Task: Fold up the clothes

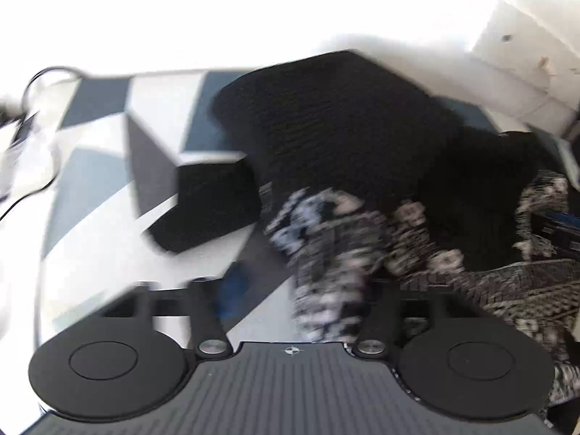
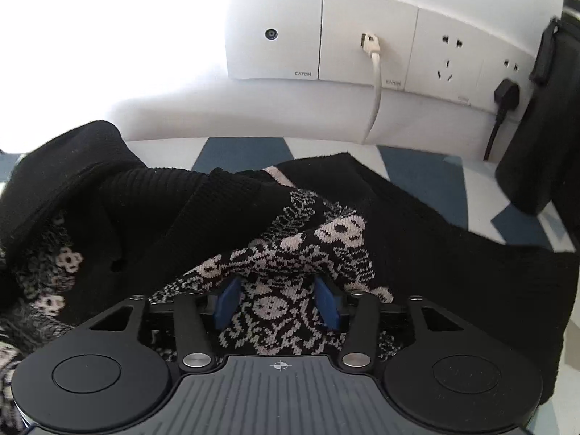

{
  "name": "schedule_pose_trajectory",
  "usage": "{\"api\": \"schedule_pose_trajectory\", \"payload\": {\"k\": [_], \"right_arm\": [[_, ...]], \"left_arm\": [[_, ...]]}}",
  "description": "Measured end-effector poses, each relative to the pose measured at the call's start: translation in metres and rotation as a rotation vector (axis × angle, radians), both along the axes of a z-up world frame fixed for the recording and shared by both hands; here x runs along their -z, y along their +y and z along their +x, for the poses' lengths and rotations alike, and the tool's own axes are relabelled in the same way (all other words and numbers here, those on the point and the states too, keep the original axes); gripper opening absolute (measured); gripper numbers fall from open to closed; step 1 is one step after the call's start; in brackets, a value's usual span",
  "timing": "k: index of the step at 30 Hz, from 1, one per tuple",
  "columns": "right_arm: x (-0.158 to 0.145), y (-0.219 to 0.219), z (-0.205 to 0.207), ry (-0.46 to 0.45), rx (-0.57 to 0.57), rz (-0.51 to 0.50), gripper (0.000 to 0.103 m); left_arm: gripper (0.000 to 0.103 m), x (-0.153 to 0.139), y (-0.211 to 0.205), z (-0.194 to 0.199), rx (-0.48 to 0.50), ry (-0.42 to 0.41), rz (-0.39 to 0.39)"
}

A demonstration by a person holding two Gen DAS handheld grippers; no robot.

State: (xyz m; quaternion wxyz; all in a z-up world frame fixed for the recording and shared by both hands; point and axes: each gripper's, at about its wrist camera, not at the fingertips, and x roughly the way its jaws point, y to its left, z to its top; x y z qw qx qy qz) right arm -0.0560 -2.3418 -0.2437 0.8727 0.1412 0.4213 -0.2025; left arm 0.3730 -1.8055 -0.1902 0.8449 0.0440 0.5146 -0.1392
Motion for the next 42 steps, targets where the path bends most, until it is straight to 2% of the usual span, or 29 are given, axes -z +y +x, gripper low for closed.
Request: {"api": "schedule_pose_trajectory", "payload": {"k": [2,4,6,9,11,13,15,17,20,22,24,27,31,35,38,40,42], "right_arm": [[-0.011,0.0,-0.025,-0.081,0.03,0.028,0.079],[-0.019,0.001,-0.058,-0.126,0.081,0.05,0.081],[-0.019,-0.003,-0.087,-0.087,0.182,0.073,0.081],[-0.011,-0.005,-0.136,-0.038,0.389,0.136,0.082],[-0.006,0.002,-0.161,-0.02,0.446,0.164,0.085],[-0.004,0.013,-0.174,0.011,0.458,0.147,0.09],[-0.005,0.028,-0.19,0.009,0.438,0.117,0.096],[-0.007,0.04,-0.199,-0.001,0.413,0.077,0.102],[-0.005,0.048,-0.203,0.027,0.417,0.018,0.102],[-0.003,0.047,-0.202,0.07,0.436,0.008,0.102],[-0.006,0.044,-0.206,0.055,0.437,0.028,0.102],[-0.006,0.039,-0.215,0.013,0.445,0.048,0.102],[-0.002,0.032,-0.223,0.012,0.453,0.031,0.102],[0.004,0.023,-0.234,0.0,0.438,0.1,0.102],[0.009,0.02,-0.24,-0.013,0.434,0.14,0.102],[0.01,0.02,-0.242,-0.017,0.42,0.147,0.102],[0.011,0.02,-0.243,-0.02,0.405,0.146,0.102]], "left_arm": [[0.071,-0.009,0.016,-0.015,-0.028,0.008,-0.064],[0.071,-0.018,0.031,-0.032,-0.067,0.023,-0.121],[0.071,-0.03,0.04,-0.058,-0.115,0.036,-0.161],[0.071,-0.038,0.033,-0.098,-0.067,0.036,-0.172],[0.079,-0.042,0.023,-0.119,-0.028,0.02,-0.139],[0.079,-0.046,0.013,-0.134,-0.012,-0.018,-0.095],[0.084,-0.049,0.004,-0.145,0.005,-0.039,-0.074],[0.086,-0.051,0.006,-0.147,0.035,-0.008,-0.105],[0.086,-0.051,-0.004,-0.157,0.086,0.048,-0.164],[0.083,-0.058,-0.014,-0.168,0.148,0.052,-0.217],[0.083,-0.064,-0.025,-0.177,0.208,0.048,-0.258],[0.083,-0.072,-0.045,-0.183,0.277,0.024,-0.269],[0.079,-0.059,-0.069,-0.171,0.21,0.126,-0.264],[0.079,-0.039,-0.08,-0.161,0.089,0.277,-0.314],[0.079,-0.033,-0.088,-0.159,0.074,0.274,-0.362],[0.079,-0.028,-0.096,-0.155,0.062,0.257,-0.358],[0.07,-0.021,-0.103,-0.15,0.026,0.266,-0.343]]}}
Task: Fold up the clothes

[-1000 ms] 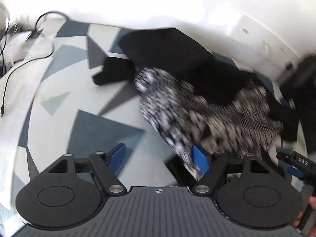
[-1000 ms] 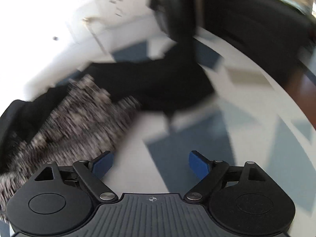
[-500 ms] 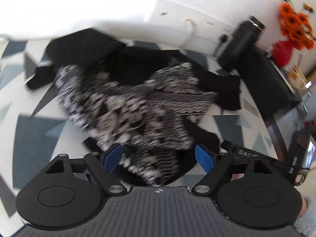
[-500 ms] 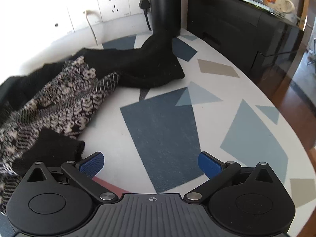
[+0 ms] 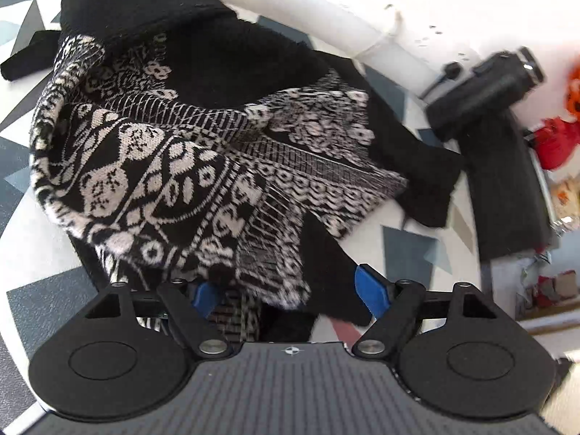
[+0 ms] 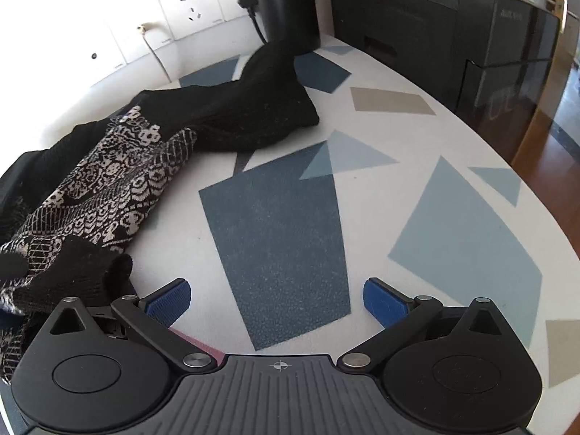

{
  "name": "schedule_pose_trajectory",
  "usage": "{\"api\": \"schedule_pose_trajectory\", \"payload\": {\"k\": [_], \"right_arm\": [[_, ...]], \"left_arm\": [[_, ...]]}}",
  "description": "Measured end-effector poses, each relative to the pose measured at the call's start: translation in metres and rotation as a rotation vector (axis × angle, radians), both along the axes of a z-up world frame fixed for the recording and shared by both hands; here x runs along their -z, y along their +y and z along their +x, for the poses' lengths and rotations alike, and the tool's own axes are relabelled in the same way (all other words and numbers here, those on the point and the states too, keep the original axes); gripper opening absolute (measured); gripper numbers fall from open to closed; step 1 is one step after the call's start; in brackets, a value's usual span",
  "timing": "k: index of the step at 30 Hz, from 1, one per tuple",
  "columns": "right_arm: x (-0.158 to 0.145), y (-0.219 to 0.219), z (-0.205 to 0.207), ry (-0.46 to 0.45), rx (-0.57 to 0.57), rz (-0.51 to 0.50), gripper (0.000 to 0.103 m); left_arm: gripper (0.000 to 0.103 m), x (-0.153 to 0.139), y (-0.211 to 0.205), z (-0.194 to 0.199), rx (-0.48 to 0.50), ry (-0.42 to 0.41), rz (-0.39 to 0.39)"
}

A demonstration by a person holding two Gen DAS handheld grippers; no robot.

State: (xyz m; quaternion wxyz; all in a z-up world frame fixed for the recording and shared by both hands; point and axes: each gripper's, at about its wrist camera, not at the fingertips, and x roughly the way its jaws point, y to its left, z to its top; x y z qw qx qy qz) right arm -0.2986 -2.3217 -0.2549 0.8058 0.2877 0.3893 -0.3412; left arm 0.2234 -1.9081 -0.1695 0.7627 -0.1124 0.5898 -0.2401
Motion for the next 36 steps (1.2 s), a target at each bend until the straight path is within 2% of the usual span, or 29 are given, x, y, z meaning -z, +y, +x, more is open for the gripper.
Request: {"api": "schedule_pose_trajectory", "payload": {"k": [2,3,4,8,11,14,16,18,21,24,26,29,30,34,36], "right_arm": [[0.0,0.0,0.001,0.002,-0.015,-0.004,0.102],[0.0,-0.001,0.001,0.004,-0.021,-0.004,0.102],[0.0,-0.001,0.002,0.007,-0.027,-0.006,0.102],[0.001,0.001,0.006,0.027,-0.048,-0.026,0.102],[0.001,0.004,0.009,0.038,-0.049,-0.034,0.102],[-0.004,0.002,0.01,-0.023,-0.03,0.037,0.102],[-0.009,0.004,0.012,-0.094,-0.019,0.108,0.102],[-0.014,0.01,0.021,-0.132,-0.033,0.147,0.102],[-0.014,0.029,0.039,-0.127,-0.089,0.171,0.102],[-0.013,0.052,0.054,-0.112,-0.145,0.187,0.102],[-0.012,0.064,0.061,-0.112,-0.164,0.195,0.099],[-0.01,0.077,0.075,-0.123,-0.193,0.224,0.085],[-0.01,0.08,0.08,-0.129,-0.196,0.229,0.081],[-0.009,0.083,0.095,-0.152,-0.142,0.247,0.08],[-0.013,0.083,0.099,-0.173,-0.093,0.253,0.072]], "left_arm": [[0.039,0.003,-0.004,0.002,-0.016,-0.007,0.034],[0.031,0.001,-0.004,0.001,-0.018,-0.017,0.045],[0.011,-0.002,-0.001,0.001,-0.019,-0.027,0.049],[0.006,-0.03,0.017,-0.006,-0.012,-0.119,0.023],[0.006,-0.07,0.041,-0.018,-0.005,-0.293,0.02],[0.006,-0.104,0.07,-0.033,-0.034,-0.472,0.046],[0.006,-0.109,0.095,-0.035,-0.095,-0.512,0.078],[0.006,-0.101,0.122,-0.03,-0.17,-0.489,0.096],[0.006,-0.075,0.168,-0.022,-0.288,-0.399,0.122],[0.006,-0.051,0.205,-0.021,-0.348,-0.346,0.164],[0.006,-0.033,0.225,-0.023,-0.367,-0.292,0.166],[0.006,-0.007,0.237,-0.027,-0.374,-0.217,0.166],[0.006,-0.002,0.24,-0.029,-0.368,-0.205,0.166],[0.006,0.006,0.246,-0.035,-0.333,-0.187,0.153],[0.006,0.006,0.25,-0.033,-0.329,-0.189,0.136]]}}
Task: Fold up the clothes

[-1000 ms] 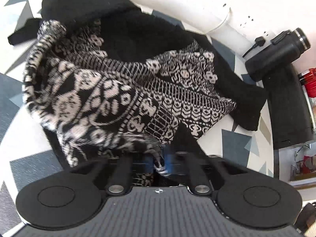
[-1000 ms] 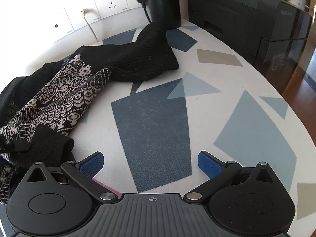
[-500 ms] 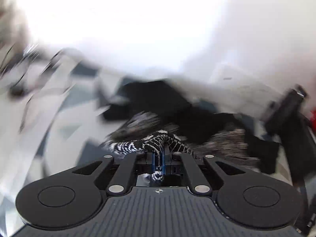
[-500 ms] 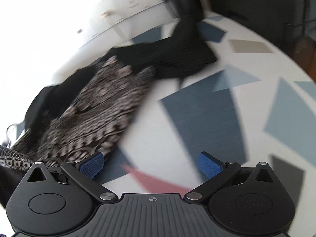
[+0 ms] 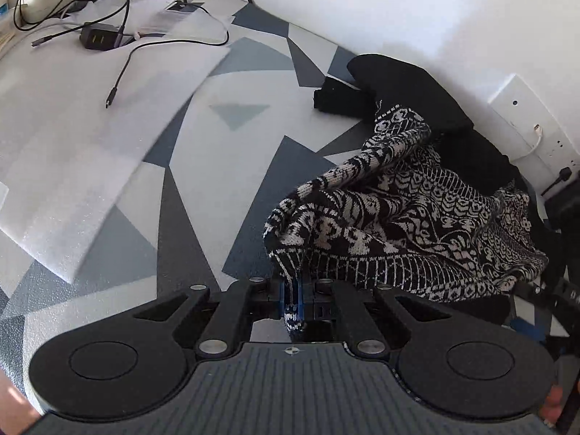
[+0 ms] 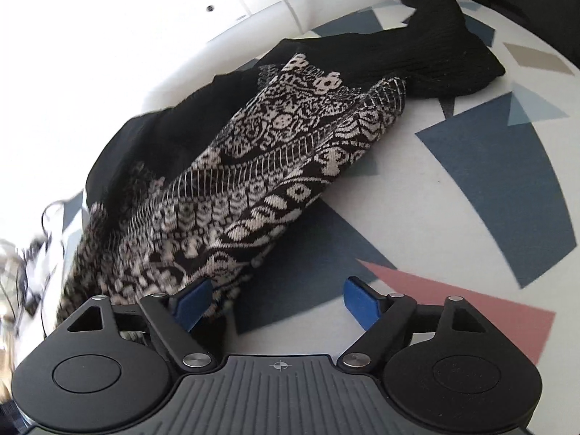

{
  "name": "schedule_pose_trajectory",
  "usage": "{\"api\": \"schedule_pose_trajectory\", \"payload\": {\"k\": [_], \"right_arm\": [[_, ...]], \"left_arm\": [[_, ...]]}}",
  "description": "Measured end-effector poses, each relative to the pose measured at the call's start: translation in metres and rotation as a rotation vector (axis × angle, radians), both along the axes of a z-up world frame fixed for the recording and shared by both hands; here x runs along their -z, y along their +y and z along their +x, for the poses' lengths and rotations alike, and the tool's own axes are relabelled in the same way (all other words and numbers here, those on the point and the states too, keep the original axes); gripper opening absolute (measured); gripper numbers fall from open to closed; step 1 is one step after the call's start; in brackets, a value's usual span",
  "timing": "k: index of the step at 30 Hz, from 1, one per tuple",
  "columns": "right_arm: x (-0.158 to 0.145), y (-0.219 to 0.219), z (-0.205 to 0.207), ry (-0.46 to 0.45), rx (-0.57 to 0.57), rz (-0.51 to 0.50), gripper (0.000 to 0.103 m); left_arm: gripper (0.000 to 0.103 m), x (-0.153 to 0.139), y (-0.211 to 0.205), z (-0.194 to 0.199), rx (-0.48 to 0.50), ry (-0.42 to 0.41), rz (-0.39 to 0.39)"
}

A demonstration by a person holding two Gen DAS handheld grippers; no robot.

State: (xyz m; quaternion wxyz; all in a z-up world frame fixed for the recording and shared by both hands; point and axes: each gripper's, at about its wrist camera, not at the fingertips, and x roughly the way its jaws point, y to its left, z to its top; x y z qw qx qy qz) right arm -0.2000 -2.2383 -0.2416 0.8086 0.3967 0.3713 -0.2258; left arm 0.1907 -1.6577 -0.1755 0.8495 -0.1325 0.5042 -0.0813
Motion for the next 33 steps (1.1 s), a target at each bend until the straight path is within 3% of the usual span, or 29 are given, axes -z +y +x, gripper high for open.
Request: {"api": "schedule_pose_trajectory", "payload": {"k": [4,6,7,10,14,16,20,23,27,31,33], "right_arm": [[-0.017,0.002,-0.005,-0.058,0.094,-0.024,0.074],[-0.018,0.001,-0.001,-0.076,0.073,0.0,0.087],[-0.016,0.001,0.004,-0.069,0.045,0.018,0.087],[-0.011,0.003,0.019,-0.037,-0.009,0.01,0.078],[-0.002,0.007,0.036,0.024,-0.025,-0.007,0.049],[0.003,0.005,0.04,0.029,-0.042,0.012,0.043],[0.0,0.001,0.039,0.023,-0.048,-0.013,0.015],[-0.012,0.004,0.029,-0.036,-0.039,-0.033,0.01],[-0.046,0.012,0.006,-0.113,0.009,-0.133,0.008],[-0.09,0.023,0.006,-0.138,-0.031,-0.397,0.007],[-0.103,0.021,0.022,-0.149,-0.043,-0.434,0.008]], "left_arm": [[0.006,0.002,0.006,0.004,0.016,-0.007,-0.017],[0.007,0.01,0.004,0.006,0.037,0.005,-0.006],[0.007,0.014,0.003,0.006,0.048,0.017,-0.005],[0.007,0.025,-0.001,0.005,0.078,0.046,-0.008],[0.007,0.025,0.0,0.008,0.102,0.048,-0.013],[0.007,0.025,0.001,0.009,0.109,0.049,-0.018],[0.006,0.025,0.001,0.011,0.127,0.048,-0.015],[0.006,0.024,0.0,0.012,0.146,0.054,-0.021],[0.006,0.013,0.0,0.011,0.193,0.028,-0.076],[0.006,-0.016,-0.012,0.009,0.273,-0.098,-0.006],[0.006,-0.03,-0.008,0.015,0.233,-0.15,0.008]]}}
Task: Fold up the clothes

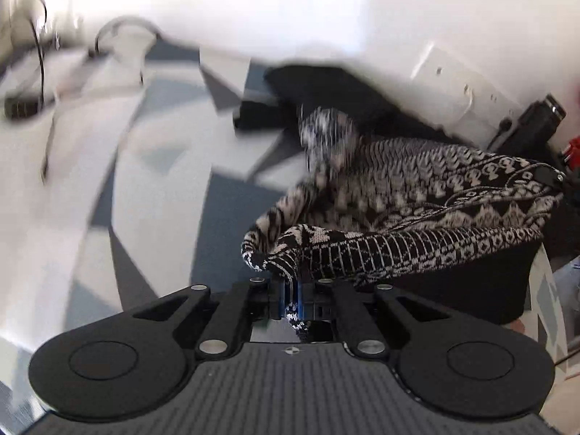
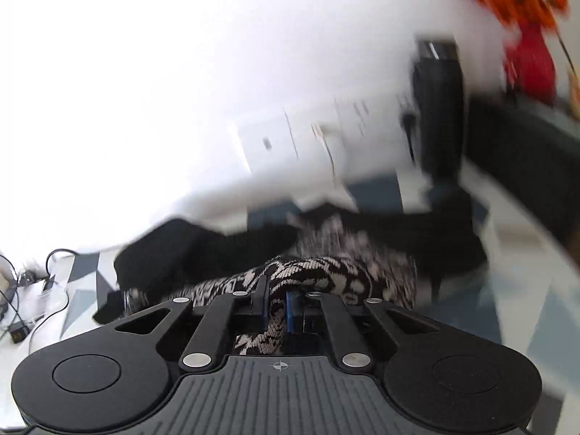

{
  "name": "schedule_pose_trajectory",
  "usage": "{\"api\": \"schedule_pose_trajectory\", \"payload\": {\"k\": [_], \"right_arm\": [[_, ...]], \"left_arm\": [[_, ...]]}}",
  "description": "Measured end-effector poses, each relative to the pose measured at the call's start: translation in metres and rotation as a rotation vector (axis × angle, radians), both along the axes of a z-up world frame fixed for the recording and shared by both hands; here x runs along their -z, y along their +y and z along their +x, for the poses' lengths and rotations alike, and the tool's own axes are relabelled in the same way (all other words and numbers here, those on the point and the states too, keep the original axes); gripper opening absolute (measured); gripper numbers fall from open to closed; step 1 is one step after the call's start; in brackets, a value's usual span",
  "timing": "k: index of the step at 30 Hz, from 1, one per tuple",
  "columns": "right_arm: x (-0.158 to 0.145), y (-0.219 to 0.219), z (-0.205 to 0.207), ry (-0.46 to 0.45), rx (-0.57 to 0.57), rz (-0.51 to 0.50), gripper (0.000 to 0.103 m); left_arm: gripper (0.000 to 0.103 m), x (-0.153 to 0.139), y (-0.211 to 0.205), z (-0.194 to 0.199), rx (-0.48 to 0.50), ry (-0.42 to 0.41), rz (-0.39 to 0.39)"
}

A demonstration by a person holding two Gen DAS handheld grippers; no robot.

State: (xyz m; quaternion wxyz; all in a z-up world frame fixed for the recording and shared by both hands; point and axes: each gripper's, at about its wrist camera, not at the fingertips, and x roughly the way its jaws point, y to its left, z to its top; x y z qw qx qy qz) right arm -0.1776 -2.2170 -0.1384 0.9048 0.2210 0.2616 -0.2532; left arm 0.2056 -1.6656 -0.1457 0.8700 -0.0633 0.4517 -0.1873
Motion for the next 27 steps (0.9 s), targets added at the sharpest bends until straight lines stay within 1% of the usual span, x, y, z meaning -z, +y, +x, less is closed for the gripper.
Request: {"api": "schedule_pose_trajectory", "payload": {"k": [1,2,3,5,6,8,9,11,13,16,18,20,23,24,25,26,27], "right_arm": [[-0.002,-0.005,0.009,-0.003,0.005,0.014,0.009],[-0.003,-0.009,0.019,-0.005,0.009,0.029,0.018],[-0.003,-0.014,0.028,-0.009,0.004,0.054,0.029],[0.005,-0.02,0.041,-0.011,-0.023,0.113,0.034],[0.011,-0.021,0.044,0.001,-0.032,0.131,0.04],[0.024,-0.02,0.044,0.039,-0.041,0.151,0.052],[0.031,-0.019,0.039,0.051,-0.042,0.162,0.052],[0.043,-0.018,0.029,0.075,-0.043,0.19,0.052],[0.054,-0.021,0.016,0.085,-0.039,0.232,0.052],[0.069,-0.022,-0.006,0.102,-0.016,0.277,0.052],[0.079,-0.02,-0.012,0.133,-0.013,0.29,0.052],[0.088,-0.014,-0.013,0.169,-0.033,0.287,0.052],[0.098,-0.002,-0.003,0.213,-0.078,0.246,0.051],[0.101,0.001,0.002,0.228,-0.092,0.239,0.049],[0.105,0.003,0.007,0.243,-0.104,0.239,0.048],[0.108,0.005,0.011,0.245,-0.102,0.239,0.049],[0.108,0.006,0.013,0.233,-0.095,0.247,0.04]], "left_arm": [[0.006,-0.006,0.005,0.005,-0.038,-0.023,-0.001],[0.006,-0.01,0.011,0.01,-0.078,-0.04,0.004],[0.006,-0.01,0.018,0.016,-0.12,-0.05,0.02],[0.006,-0.006,0.033,0.03,-0.195,-0.056,0.063],[0.006,0.0,0.039,0.035,-0.212,-0.036,0.07],[0.008,0.014,0.05,0.041,-0.228,0.03,0.063],[0.01,0.02,0.052,0.041,-0.229,0.065,0.064],[0.021,0.031,0.053,0.037,-0.227,0.119,0.086],[0.021,0.039,0.052,0.026,-0.205,0.146,0.101],[0.021,0.045,0.052,0.009,-0.187,0.178,0.071],[0.021,0.046,0.052,0.001,-0.184,0.191,0.055],[0.023,0.046,0.05,-0.003,-0.181,0.189,0.049],[0.023,0.046,0.047,-0.003,-0.182,0.17,0.046],[0.023,0.046,0.046,-0.001,-0.176,0.165,0.045],[0.019,0.047,0.045,0.0,-0.17,0.16,0.043],[0.009,0.048,0.043,0.002,-0.158,0.15,0.06],[0.009,0.048,0.041,0.004,-0.143,0.135,0.085]]}}
